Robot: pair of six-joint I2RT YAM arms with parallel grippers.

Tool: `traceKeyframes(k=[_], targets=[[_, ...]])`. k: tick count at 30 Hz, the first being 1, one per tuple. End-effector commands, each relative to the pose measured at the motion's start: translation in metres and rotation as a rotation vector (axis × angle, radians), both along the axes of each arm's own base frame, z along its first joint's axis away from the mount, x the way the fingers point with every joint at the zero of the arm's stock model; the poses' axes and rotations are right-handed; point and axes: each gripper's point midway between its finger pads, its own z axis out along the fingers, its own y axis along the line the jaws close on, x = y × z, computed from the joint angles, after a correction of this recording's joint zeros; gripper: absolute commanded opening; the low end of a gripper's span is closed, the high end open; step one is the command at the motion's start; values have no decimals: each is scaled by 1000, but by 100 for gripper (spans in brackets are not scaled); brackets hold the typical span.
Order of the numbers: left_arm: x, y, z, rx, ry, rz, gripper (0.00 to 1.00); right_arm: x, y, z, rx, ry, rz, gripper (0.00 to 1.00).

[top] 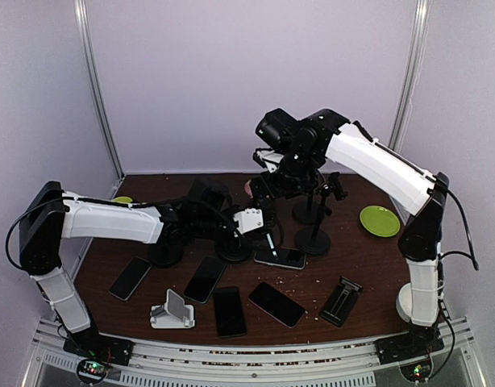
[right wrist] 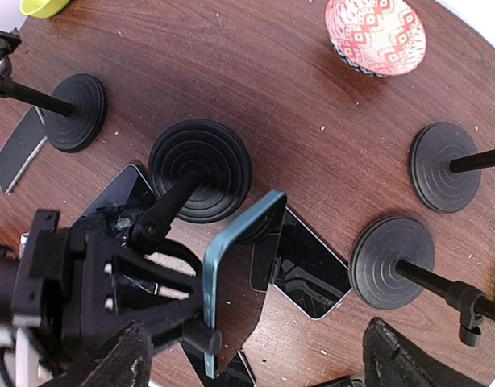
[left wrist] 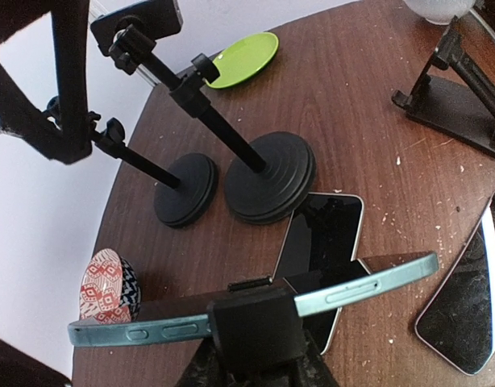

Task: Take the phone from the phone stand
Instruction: Pass from the left arm to the right

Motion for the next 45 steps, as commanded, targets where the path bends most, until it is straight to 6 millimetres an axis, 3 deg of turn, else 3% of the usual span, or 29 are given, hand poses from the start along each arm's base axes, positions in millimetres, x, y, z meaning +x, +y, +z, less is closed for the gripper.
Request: traceKeyframes(k=[1, 7, 19, 23, 31, 34, 45], targets=[[-12, -2, -19, 62, 54, -4, 0, 0, 18, -19, -2, 26, -5, 90], [-12, -4, -20, 84, 35, 17, 0, 8, 24, -45, -31, 61, -40, 85], [-3, -13, -22, 179, -9, 84, 0, 6, 10, -63, -115, 76, -86, 58], [-4, -18, -23, 190, -8, 85, 0, 6, 4, -69, -149, 74, -93, 45], [-1, -22, -23, 206, -2, 98, 0, 7, 4, -62, -147, 51, -86, 9], [-1, -23, -24, 213, 7, 99, 0, 8, 4, -57, -137, 41, -89, 0], [-12, -33, -25, 215, 37, 53, 0, 14, 7, -30, -88, -22, -93, 0]])
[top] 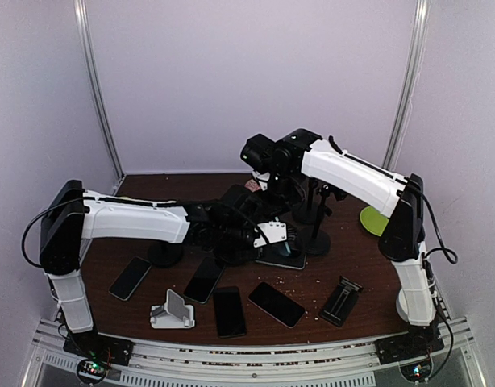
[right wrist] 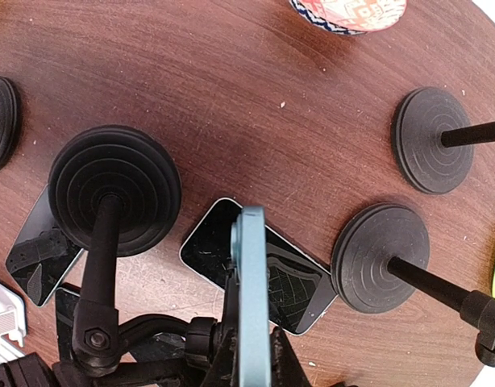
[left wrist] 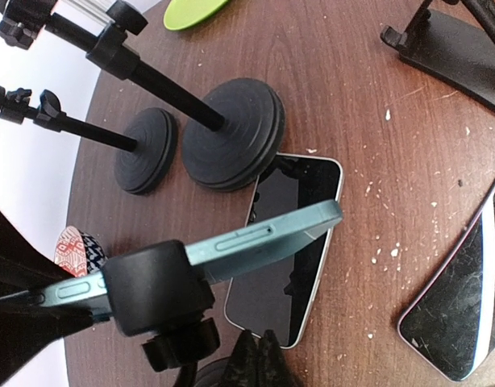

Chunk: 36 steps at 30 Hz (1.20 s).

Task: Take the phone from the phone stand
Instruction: Pass from the left arm to the right

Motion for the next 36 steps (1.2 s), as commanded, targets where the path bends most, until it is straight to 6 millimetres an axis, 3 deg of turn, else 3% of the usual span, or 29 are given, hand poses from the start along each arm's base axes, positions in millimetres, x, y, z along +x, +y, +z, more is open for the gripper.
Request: traceKeyframes(k=[1, 36], targets=[[-4, -11, 5, -26, 23, -23, 0, -3, 10, 33, 75, -50, 20, 0], [-13, -12, 8, -38, 49, -47, 0, 27, 9, 67, 124, -195, -9, 0]])
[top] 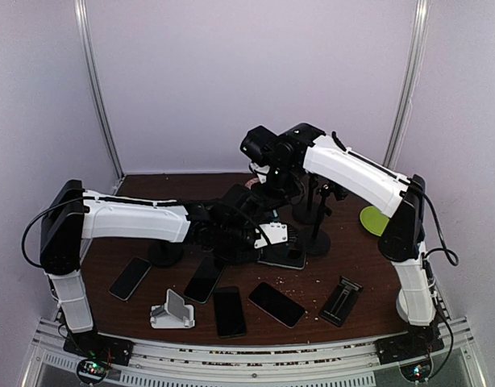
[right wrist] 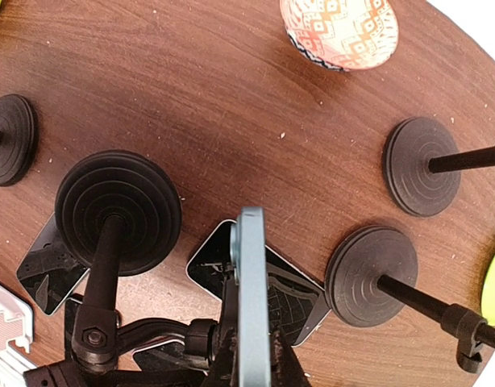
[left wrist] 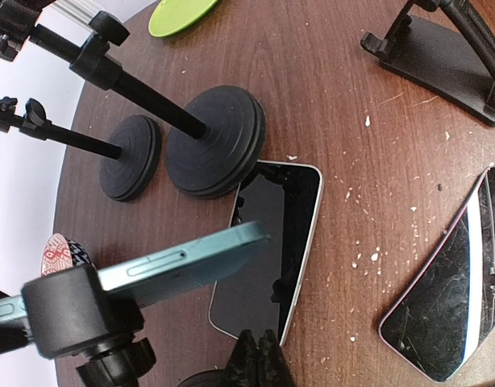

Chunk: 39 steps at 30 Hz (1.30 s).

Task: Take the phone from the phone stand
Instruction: Pass from the left arm to the right

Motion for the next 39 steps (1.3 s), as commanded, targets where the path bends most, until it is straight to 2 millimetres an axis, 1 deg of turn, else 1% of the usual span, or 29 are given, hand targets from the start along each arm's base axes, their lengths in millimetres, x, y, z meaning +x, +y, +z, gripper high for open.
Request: traceKeyframes(k=[1, 9, 19, 24, 31, 35, 39], targets=[[-2, -8, 9, -37, 4, -13, 0, 16, 6, 48, 110, -122, -18, 0], [-2, -9, 10, -39, 2, -16, 0, 20, 8, 62, 147, -151, -18, 0], [-2, -8, 9, -35, 0, -16, 0, 25, 7, 72, 167, -183, -26, 0], [-3, -7, 9, -38, 2, -18, 0, 30, 5, 76, 171, -203, -32, 0], [-4, -7, 10, -38, 0, -21, 0, 38, 3, 90, 201, -244, -45, 0], [-5, -8, 10, -42, 6, -24, 0, 40, 4, 92, 211, -254, -48, 0], [-6, -8, 10, -44, 10, -27, 0, 44, 4, 101, 232, -278, -55, 0]])
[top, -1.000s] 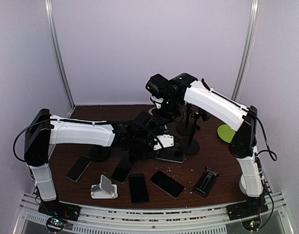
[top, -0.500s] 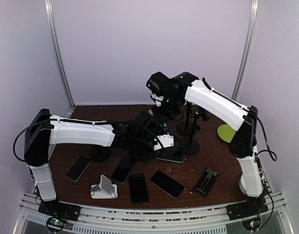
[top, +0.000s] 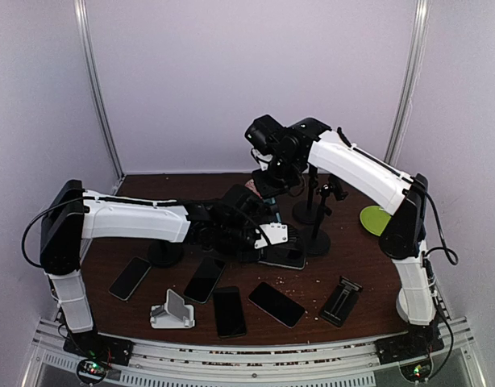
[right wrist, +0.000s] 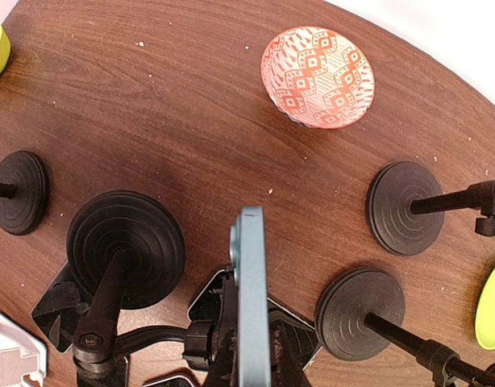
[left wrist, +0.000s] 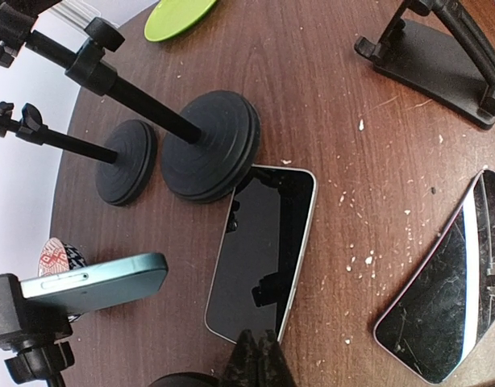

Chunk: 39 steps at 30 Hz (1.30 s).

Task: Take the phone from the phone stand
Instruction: Pass from the left arm to the right, then hold the phone stand.

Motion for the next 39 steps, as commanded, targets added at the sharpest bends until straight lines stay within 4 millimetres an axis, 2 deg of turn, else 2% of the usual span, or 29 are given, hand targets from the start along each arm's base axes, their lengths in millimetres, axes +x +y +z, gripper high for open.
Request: traceKeyframes(k=[1, 5, 8, 10, 16, 19, 21, 24, 27, 30, 33, 39], targets=[[-3, -7, 10, -39, 0, -15, 0, 13, 2, 80, 163, -178, -19, 0], [-4, -7, 10, -37, 5, -18, 0, 15, 1, 89, 178, -197, -18, 0], [-1, -4, 14, -49, -4, 4, 0, 13, 0, 89, 168, -194, -5, 0], [1, 0, 22, -75, 0, 20, 0, 11, -2, 83, 147, -185, 10, 0], [4, 19, 69, -228, 9, 14, 0, 7, -10, 80, 120, -188, 7, 0], [4, 26, 79, -264, 16, 6, 0, 7, -9, 81, 131, -185, 11, 0], [11, 35, 84, -289, 17, 34, 0, 5, -8, 82, 138, -179, 18, 0], [19, 46, 92, -325, 4, 60, 15, 1, -6, 83, 151, -168, 29, 0], [24, 48, 100, -349, -34, 70, 43, -2, -4, 83, 167, -155, 38, 0], [29, 44, 99, -353, -66, 58, 56, -6, 0, 82, 186, -137, 49, 0], [41, 40, 92, -340, -109, 83, 60, -11, 4, 81, 211, -111, 55, 0], [61, 30, 91, -364, -175, 121, 57, -17, 12, 88, 295, -71, 50, 0]])
